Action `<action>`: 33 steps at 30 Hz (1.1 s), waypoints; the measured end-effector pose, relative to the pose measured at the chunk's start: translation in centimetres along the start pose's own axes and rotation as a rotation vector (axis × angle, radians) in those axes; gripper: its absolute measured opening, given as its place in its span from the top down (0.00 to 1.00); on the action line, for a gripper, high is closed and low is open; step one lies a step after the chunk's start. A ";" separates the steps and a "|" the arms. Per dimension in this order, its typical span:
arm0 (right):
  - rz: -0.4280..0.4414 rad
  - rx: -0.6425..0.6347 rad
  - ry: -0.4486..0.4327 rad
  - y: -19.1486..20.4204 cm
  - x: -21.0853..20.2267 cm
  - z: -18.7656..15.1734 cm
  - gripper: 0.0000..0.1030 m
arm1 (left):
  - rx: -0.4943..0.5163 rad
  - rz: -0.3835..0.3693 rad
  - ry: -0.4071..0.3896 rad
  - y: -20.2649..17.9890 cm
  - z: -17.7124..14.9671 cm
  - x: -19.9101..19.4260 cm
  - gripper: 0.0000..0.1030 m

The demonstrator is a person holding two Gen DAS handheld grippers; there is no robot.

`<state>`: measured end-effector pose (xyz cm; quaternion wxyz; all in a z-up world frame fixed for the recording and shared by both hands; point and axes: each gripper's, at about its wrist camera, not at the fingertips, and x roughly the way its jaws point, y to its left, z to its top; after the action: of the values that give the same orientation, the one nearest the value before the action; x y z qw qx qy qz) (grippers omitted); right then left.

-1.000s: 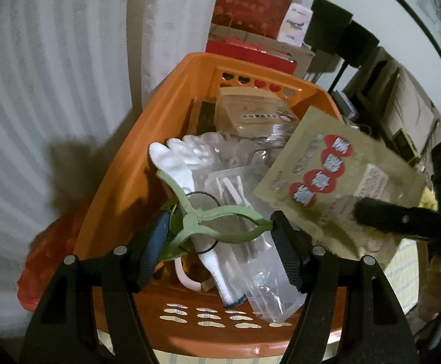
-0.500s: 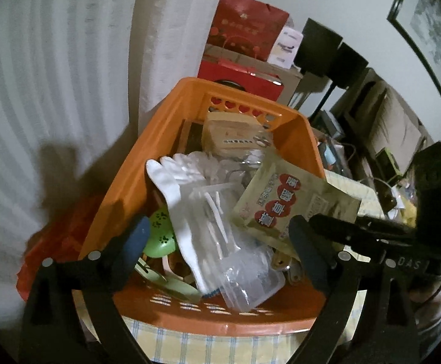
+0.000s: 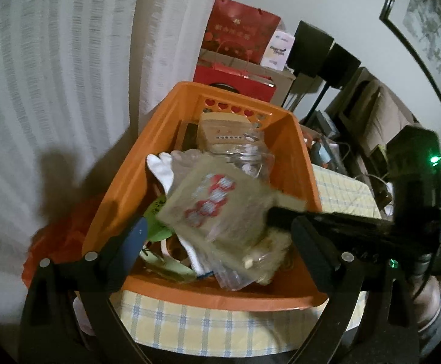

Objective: Organize objects

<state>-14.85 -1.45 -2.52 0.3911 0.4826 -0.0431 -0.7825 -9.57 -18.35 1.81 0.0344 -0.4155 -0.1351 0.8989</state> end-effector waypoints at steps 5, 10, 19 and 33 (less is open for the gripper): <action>-0.120 -0.043 -0.059 0.0 -1.7 0.1 0.52 | 0.024 0.029 -0.007 -0.1 -0.3 -0.1 0.08; -0.140 -0.054 -0.129 -0.5 -5.3 0.1 0.52 | 0.032 0.056 -0.020 -0.4 -1.0 -0.4 0.00; -0.326 -0.109 -0.180 -2.2 -9.7 -3.8 0.22 | 0.042 0.117 -0.079 -1.4 -2.0 -1.7 0.00; -0.465 -0.042 -0.283 -4.2 -16.1 -9.7 0.04 | 0.118 0.116 -0.058 -7.1 -5.6 -1.9 0.00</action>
<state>-5.93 14.98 2.02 0.2011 0.3570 0.0307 -0.9117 -4.47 -10.64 1.64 0.0028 -0.3937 -0.0585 0.9174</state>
